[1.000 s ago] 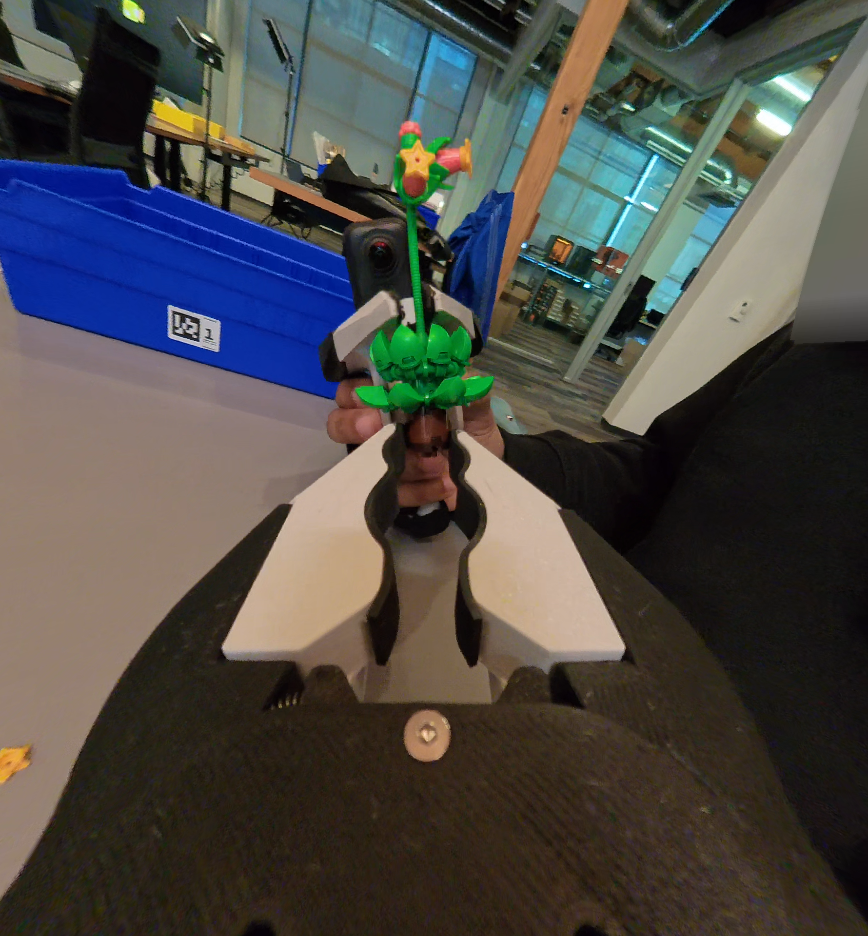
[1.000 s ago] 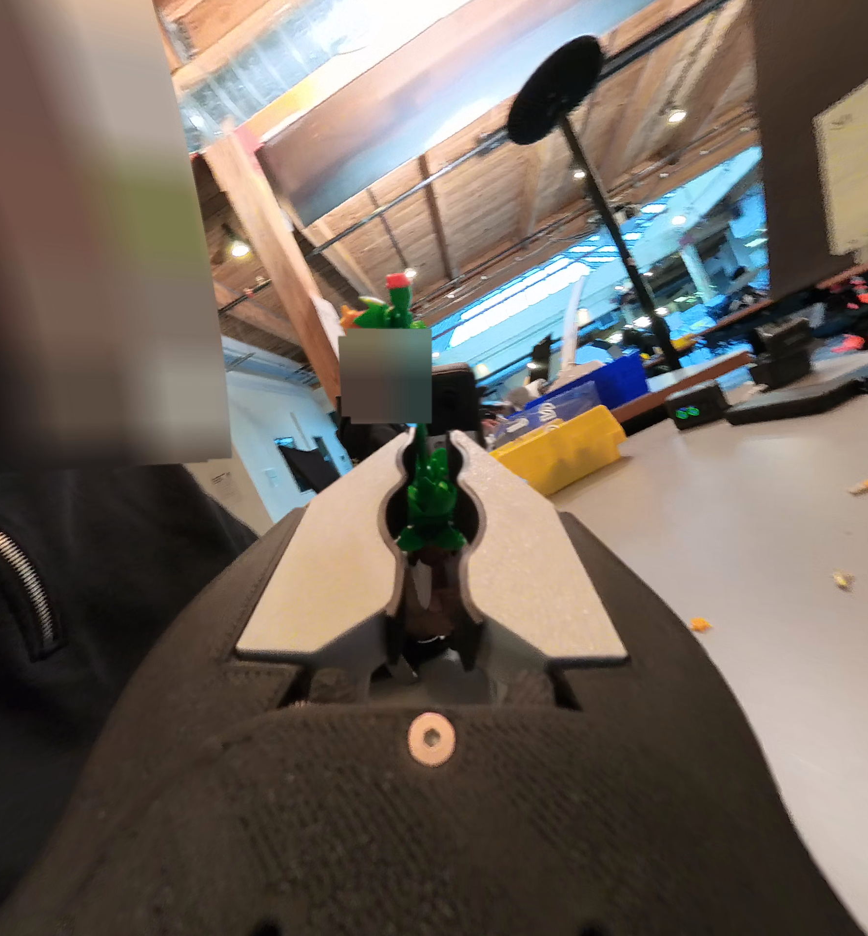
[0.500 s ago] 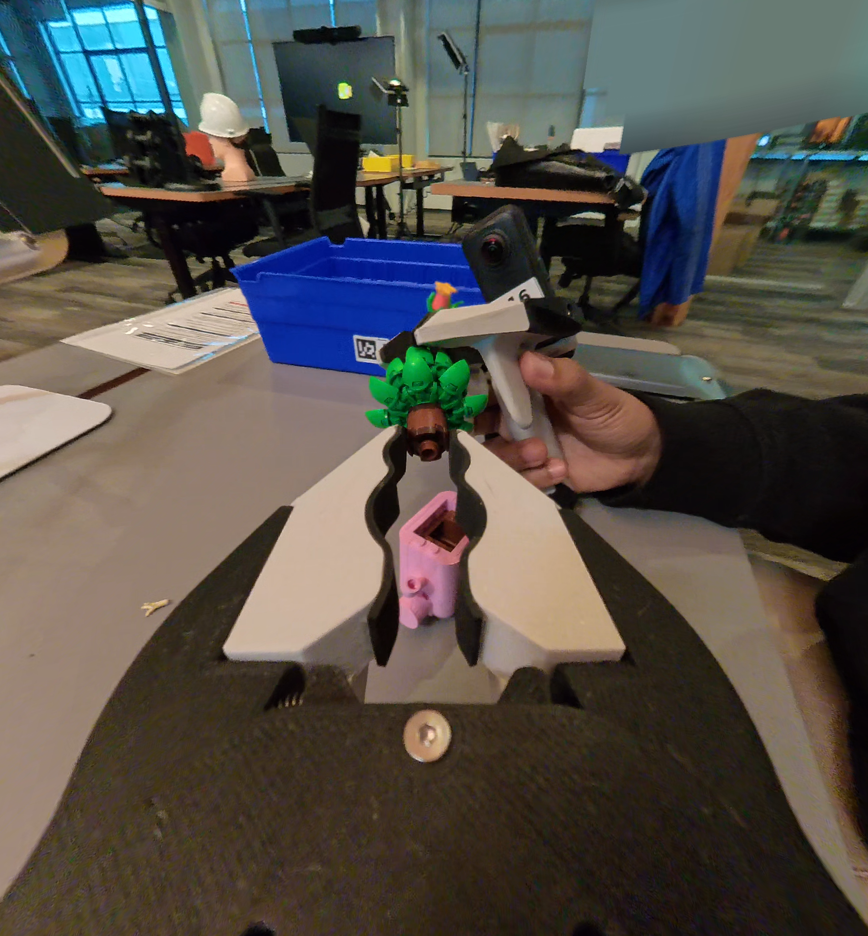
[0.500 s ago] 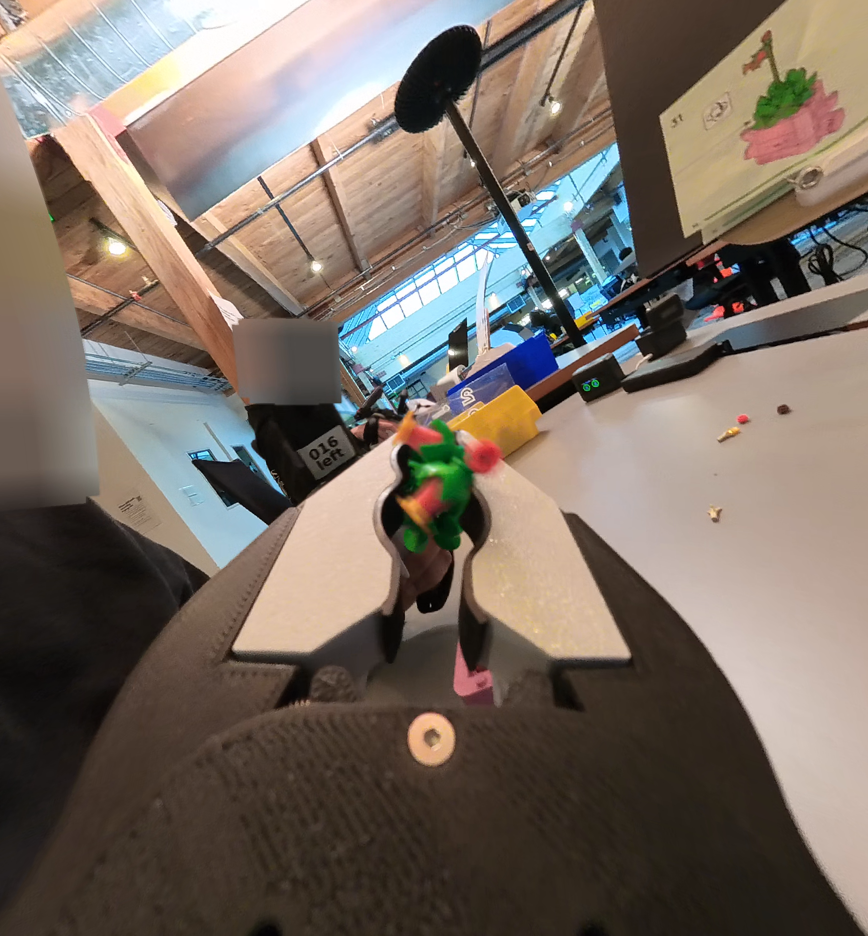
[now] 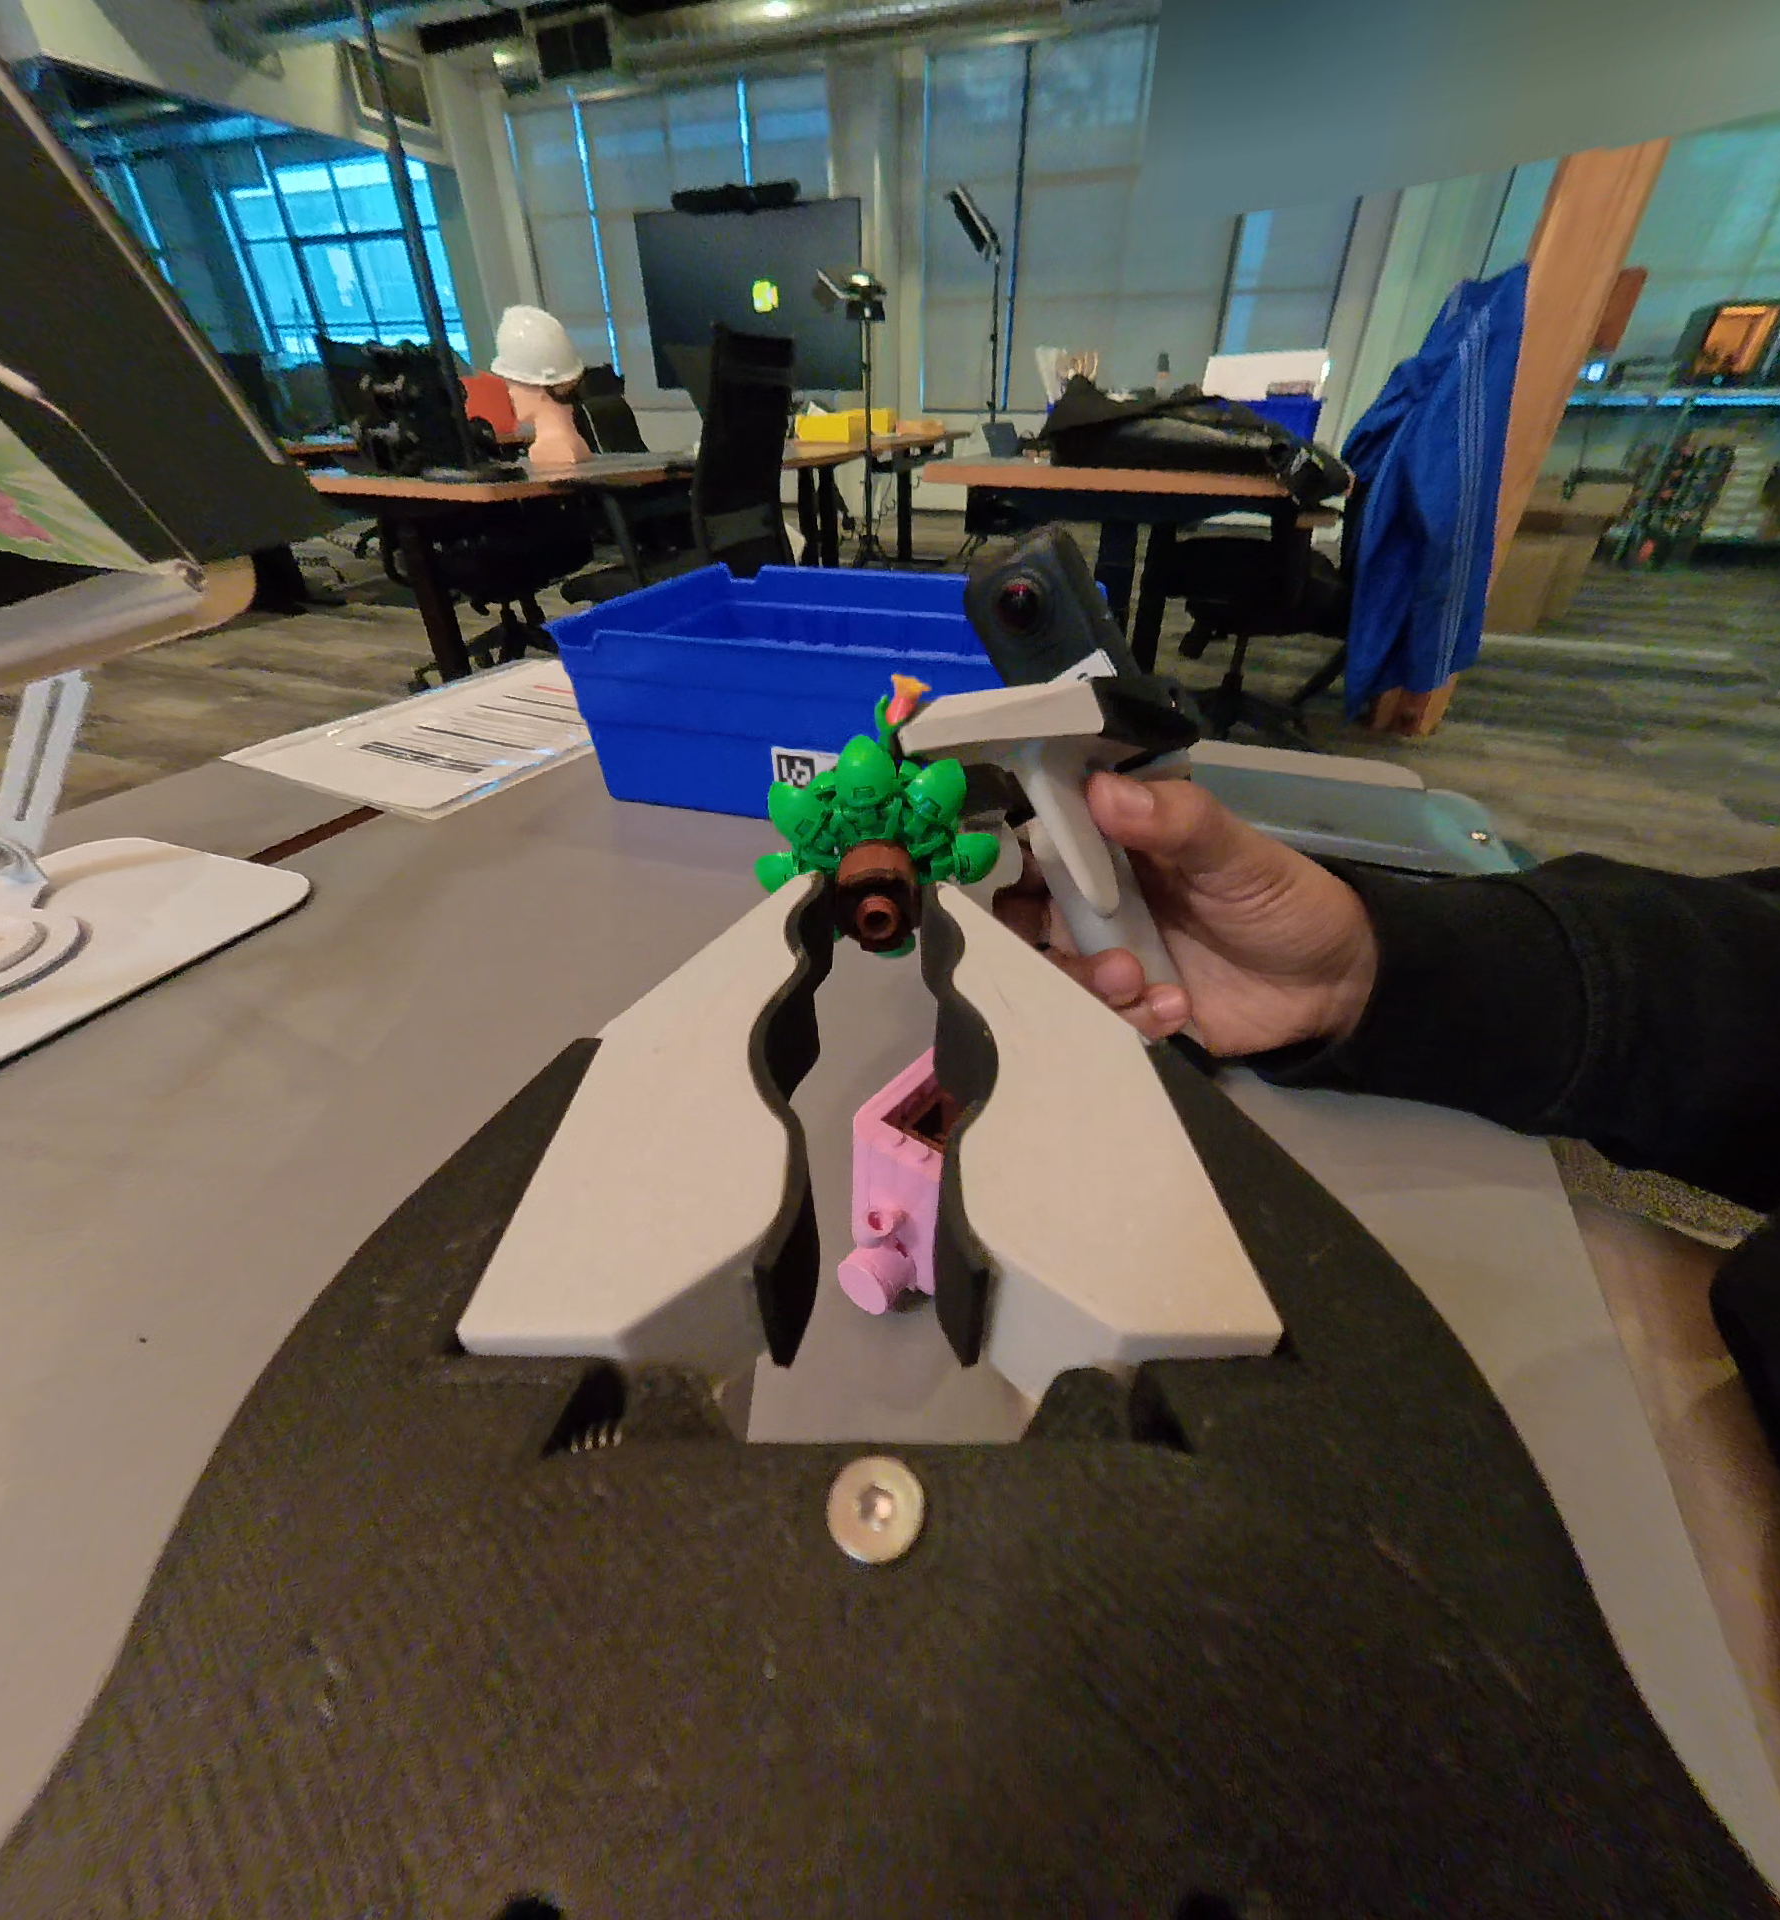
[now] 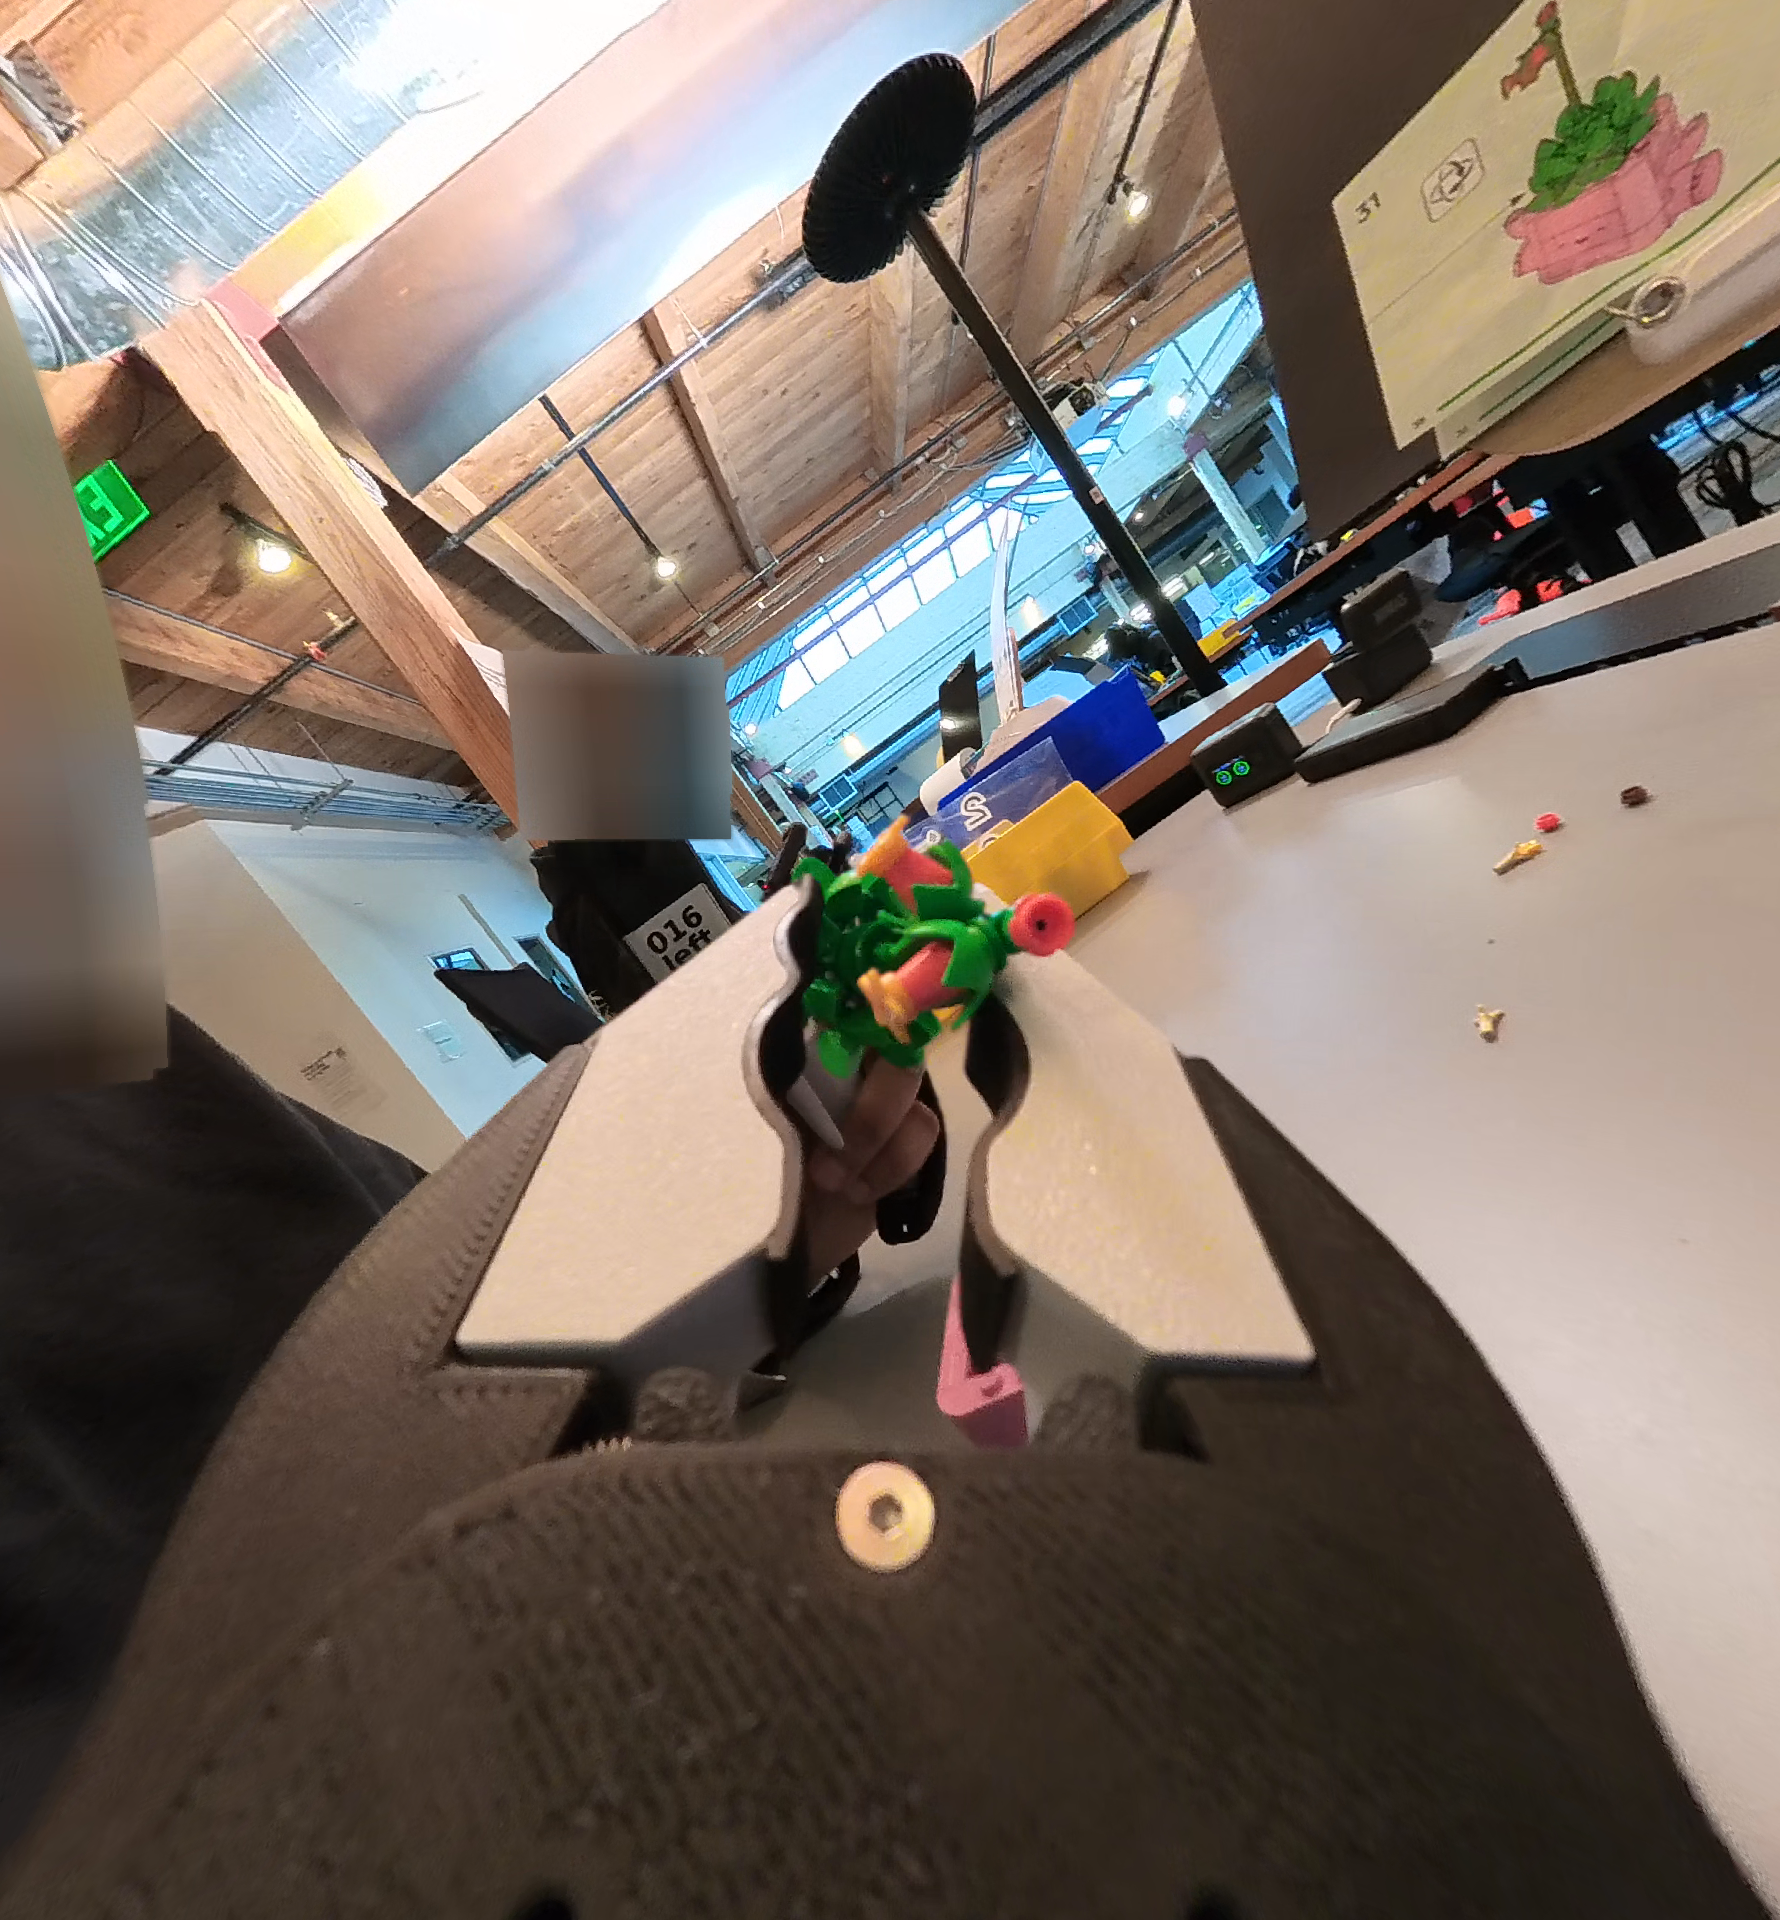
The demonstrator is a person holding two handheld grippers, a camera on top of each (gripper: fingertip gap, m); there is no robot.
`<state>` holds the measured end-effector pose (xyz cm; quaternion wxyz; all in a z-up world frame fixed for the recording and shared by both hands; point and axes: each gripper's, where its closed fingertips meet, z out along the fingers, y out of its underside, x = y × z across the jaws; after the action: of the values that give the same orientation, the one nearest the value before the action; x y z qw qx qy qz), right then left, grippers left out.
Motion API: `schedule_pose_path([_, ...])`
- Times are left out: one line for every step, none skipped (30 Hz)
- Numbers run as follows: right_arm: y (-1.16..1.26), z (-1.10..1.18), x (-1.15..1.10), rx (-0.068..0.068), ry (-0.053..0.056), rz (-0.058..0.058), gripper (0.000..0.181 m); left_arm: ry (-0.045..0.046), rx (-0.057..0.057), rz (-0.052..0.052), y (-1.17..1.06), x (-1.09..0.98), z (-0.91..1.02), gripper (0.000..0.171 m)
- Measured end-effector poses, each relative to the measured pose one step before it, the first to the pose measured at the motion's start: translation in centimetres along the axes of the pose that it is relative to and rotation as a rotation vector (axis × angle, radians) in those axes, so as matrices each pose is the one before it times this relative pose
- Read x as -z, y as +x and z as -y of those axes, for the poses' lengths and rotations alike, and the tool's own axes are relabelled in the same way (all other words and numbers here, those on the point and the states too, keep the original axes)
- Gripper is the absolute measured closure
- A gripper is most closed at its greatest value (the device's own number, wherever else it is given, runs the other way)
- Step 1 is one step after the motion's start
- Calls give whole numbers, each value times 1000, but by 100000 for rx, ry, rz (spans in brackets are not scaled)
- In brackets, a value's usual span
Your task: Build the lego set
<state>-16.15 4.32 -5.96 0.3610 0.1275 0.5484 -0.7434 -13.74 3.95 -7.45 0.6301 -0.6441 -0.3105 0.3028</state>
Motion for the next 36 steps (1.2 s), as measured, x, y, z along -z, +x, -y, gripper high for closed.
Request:
schedule_pose_path([-33,-36,-80,-747,28,96,156,744,240,159,-65,98,121,159])
schedule_pose_path([-12,-50,-76,-1203,104,188,155,465,22,80,-21,66,74,159])
schedule_pose_path([14,-49,-32,-1495,292,341,155,556,-363,279,-4,54,117,159])
schedule_pose_path([37,-14,-106,-1677,405,645,155,330,-545,368,4,31,66,159])
schedule_pose_path([-35,-8,-120,-2178,371,819,156,-96,-456,413,-18,1,-3,159])
schedule_pose_path([9,-16,-195,-2800,257,939,157,96,-639,506,-19,20,45,159])
schedule_pose_path([-71,-15,-82,-3092,240,1303,159,365,-807,646,-34,40,83,159])
schedule_pose_path([40,-57,47,-3387,205,1688,162,257,-717,639,-36,54,69,159])
schedule_pose_path([32,-68,9,-3276,23,1629,163,322,-565,436,-25,46,58,159])
schedule_pose_path([-57,-79,-11,-2613,-12,1475,167,174,-297,205,-12,22,36,159])
schedule_pose_path([-28,-53,-7,-1866,-93,1040,167,167,-237,241,-13,23,35,159])
schedule_pose_path([33,-29,-1,-1046,-216,440,167,93,-216,42,4,12,24,159])
schedule_pose_path([29,-39,12,-353,-292,66,167,-168,-157,47,1,-14,-33,159])
schedule_pose_path([-4,-51,17,-142,-362,-6,167,-206,-167,10,5,-11,-28,159])
schedule_pose_path([-22,-34,29,-180,-404,85,167,-185,-263,-32,27,-16,-34,159])
schedule_pose_path([-27,-27,36,-208,-313,121,167,-88,-469,37,30,-19,1,159])
schedule_pose_path([13,-1,14,-150,-144,23,167,-121,-651,129,40,-18,-11,159])
schedule_pose_path([59,12,8,-16,-31,-362,167,-221,-749,178,29,-25,-34,159])
schedule_pose_path([144,-1,22,359,-166,-871,168,-294,-810,-131,65,-42,-54,159])
schedule_pose_path([136,11,37,858,-230,-993,168,-285,-721,-52,60,-43,-42,159])
schedule_pose_path([-4,24,48,1277,70,-691,168,-492,-778,12,53,-56,-89,159])
schedule_pose_path([-98,134,42,1482,417,-248,169,-815,-571,-55,36,-76,-167,159])
schedule_pose_path([-139,227,56,1517,713,101,169,-1026,-379,-323,63,-93,-186,159])
schedule_pose_path([-214,262,73,1445,1070,409,169,-940,-360,-480,99,-98,-161,159])
schedule_pose_path([-230,320,59,1268,1380,566,169,-868,-265,-489,110,-118,-169,159])
schedule_pose_path([-195,290,52,1120,1280,382,170,-1009,-162,-543,113,-138,-176,158])
schedule_pose_path([-149,237,29,1211,788,18,170,-1194,-15,-552,103,-159,-230,158])
schedule_pose_path([-30,83,16,1480,-60,-475,170,-1215,317,-568,77,-158,-236,157])
schedule_pose_path([48,-125,23,1798,-1076,-1099,170,-1163,791,-607,60,-171,-240,154])
schedule_pose_path([89,-220,-15,2198,-1792,-1520,170,-971,1101,-723,40,-141,-209,151])
schedule_pose_path([90,-225,-53,2508,-1945,-1639,170,-688,1383,-379,-35,-127,-194,144])
schedule_pose_path([32,-208,-60,2565,-1903,-1514,170,-948,1728,-97,-134,-121,-260,137])
schedule_pose_path([-6,-178,-71,2405,-2011,-1308,170,-1079,1895,-899,-57,-102,-265,129])
schedule_pose_path([-27,-195,-54,2181,-2281,-1404,170,-623,1848,-1173,-2,-32,-165,124])
schedule_pose_path([-15,-203,-61,2111,-2525,-1529,170,571,1599,-847,-18,33,48,121])
schedule_pose_path([-13,-172,-59,2215,-2696,-1403,171,1563,1245,-1123,84,96,235,121])
